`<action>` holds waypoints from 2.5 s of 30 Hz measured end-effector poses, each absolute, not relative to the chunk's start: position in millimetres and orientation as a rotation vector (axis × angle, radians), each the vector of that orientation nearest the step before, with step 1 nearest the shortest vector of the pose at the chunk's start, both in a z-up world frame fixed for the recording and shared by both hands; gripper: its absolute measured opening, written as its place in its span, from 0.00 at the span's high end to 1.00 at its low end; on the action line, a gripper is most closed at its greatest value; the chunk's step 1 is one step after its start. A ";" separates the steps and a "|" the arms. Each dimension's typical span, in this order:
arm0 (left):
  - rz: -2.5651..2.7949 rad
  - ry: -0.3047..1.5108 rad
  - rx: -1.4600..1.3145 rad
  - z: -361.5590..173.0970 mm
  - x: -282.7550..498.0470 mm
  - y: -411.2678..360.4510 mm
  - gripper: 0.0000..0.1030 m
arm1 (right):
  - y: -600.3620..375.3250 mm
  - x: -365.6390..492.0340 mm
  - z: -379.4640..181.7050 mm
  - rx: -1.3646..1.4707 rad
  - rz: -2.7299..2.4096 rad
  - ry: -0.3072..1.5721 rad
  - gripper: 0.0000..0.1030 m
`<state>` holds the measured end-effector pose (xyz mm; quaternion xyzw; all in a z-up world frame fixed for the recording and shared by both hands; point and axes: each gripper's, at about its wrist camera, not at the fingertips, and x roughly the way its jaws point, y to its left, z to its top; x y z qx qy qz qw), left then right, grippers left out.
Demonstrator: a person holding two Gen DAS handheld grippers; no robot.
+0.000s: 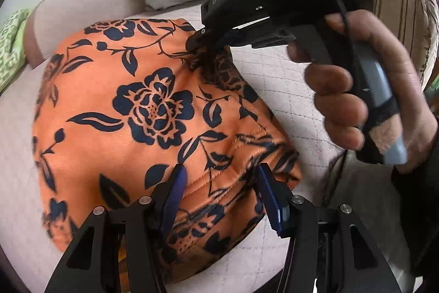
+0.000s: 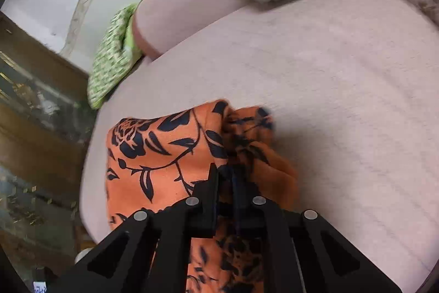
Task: Fold small clothes
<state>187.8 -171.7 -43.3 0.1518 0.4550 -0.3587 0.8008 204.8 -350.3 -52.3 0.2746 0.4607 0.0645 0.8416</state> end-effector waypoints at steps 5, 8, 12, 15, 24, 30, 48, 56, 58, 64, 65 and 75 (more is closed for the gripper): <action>-0.815 0.951 0.314 -49.6 192.1 -192.3 0.98 | -361.9 206.4 -58.0 0.649 0.153 0.979 0.94; -0.901 0.923 0.263 -39.3 181.6 -189.9 0.99 | -363.8 197.0 -41.9 0.626 0.173 0.932 0.94; -0.897 0.944 0.310 -56.7 176.6 -198.1 0.99 | -365.5 199.2 -51.2 0.610 0.135 0.982 0.94; -0.892 0.992 0.250 -84.3 189.3 -199.7 0.97 | -362.3 209.7 -70.3 0.597 0.109 1.065 0.93; -0.820 0.937 0.050 -18.2 204.8 -117.1 0.44 | -382.2 186.2 -34.3 0.731 0.191 0.876 0.22; -0.629 0.960 -0.219 -14.5 288.2 -34.4 0.38 | -392.1 198.3 -59.0 0.749 0.148 0.997 0.15; -0.685 1.247 -0.578 -116.5 375.1 -29.1 0.65 | -357.8 223.1 -111.0 0.802 0.274 1.188 0.66; -0.734 1.091 -0.598 -17.0 367.8 24.5 0.66 | -336.6 229.0 -52.7 0.858 0.401 1.035 0.75; -0.708 1.080 -0.591 -7.5 374.3 45.2 0.65 | -324.4 254.3 -44.8 0.825 0.408 1.027 0.75; -0.629 1.113 -0.640 -62.4 423.5 73.8 0.62 | -288.9 323.5 -67.9 0.727 0.400 1.058 0.74; -0.601 1.131 -0.632 -74.5 428.2 77.0 0.61 | -287.7 325.1 -75.1 0.714 0.392 1.066 0.73; -0.496 1.102 -0.538 -77.9 422.1 82.6 0.39 | -297.7 302.1 -86.0 0.742 0.350 1.017 0.47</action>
